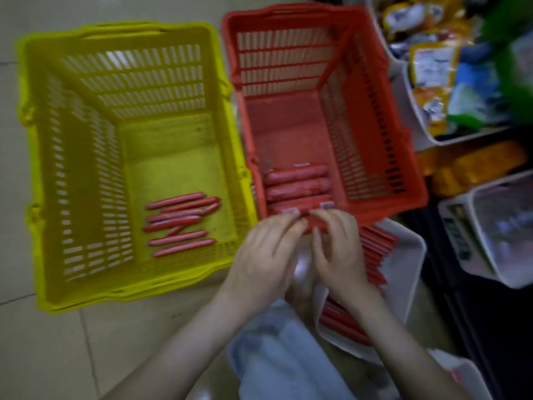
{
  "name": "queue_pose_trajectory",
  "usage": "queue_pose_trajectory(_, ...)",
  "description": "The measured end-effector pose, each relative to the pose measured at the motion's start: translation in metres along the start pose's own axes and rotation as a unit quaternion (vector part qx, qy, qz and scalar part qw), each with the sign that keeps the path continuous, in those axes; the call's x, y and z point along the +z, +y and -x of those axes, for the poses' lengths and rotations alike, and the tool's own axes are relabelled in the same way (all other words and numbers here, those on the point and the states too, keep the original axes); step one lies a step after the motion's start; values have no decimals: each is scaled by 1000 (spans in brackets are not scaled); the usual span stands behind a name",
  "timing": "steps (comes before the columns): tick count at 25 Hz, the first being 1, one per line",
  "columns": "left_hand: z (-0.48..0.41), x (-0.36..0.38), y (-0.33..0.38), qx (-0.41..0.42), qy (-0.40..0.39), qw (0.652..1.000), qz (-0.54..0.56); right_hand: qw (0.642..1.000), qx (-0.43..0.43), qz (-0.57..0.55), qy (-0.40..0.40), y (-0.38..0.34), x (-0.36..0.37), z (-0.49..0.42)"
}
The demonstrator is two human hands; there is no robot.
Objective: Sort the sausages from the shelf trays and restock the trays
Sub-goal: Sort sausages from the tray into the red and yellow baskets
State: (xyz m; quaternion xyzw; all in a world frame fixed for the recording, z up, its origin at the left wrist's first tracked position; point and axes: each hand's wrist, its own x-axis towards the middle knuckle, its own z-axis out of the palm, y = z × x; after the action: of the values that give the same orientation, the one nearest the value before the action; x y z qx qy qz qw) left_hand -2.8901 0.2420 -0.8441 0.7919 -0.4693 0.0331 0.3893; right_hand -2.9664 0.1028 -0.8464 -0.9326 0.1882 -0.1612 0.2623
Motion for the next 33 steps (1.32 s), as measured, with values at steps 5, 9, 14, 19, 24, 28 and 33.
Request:
queue_pose_trajectory(5, 20, 99, 24, 106, -255, 961, 17, 944, 298, 68, -120, 128, -4, 124)
queue_pose_trajectory(9, 26, 155, 31, 86, -411, 906, -54, 903, 274, 125, -306, 173, -3, 176)
queue_pose_trajectory(14, 37, 195, 34, 103, -502, 847, -142, 872, 210, 158, -413, 186, 7, 187)
queue_pose_trajectory(19, 40, 205, 41, 128, -553, 783, -254, 891, 175, 168, -384, 191, 14, 186)
queue_pose_trajectory(24, 41, 208, 45, 136, -563, 775, -252, 879, 219, 112, -409, 200, 19, 166)
queue_pose_trajectory(28, 22, 187, 51, 22, -528, 844, -89, 874, 329, 7, -359, 193, -2, 170)
queue_pose_trajectory(33, -44, 130, 94, -232, -460, 852, 93, 799, 501, -300, -142, 150, -70, 139)
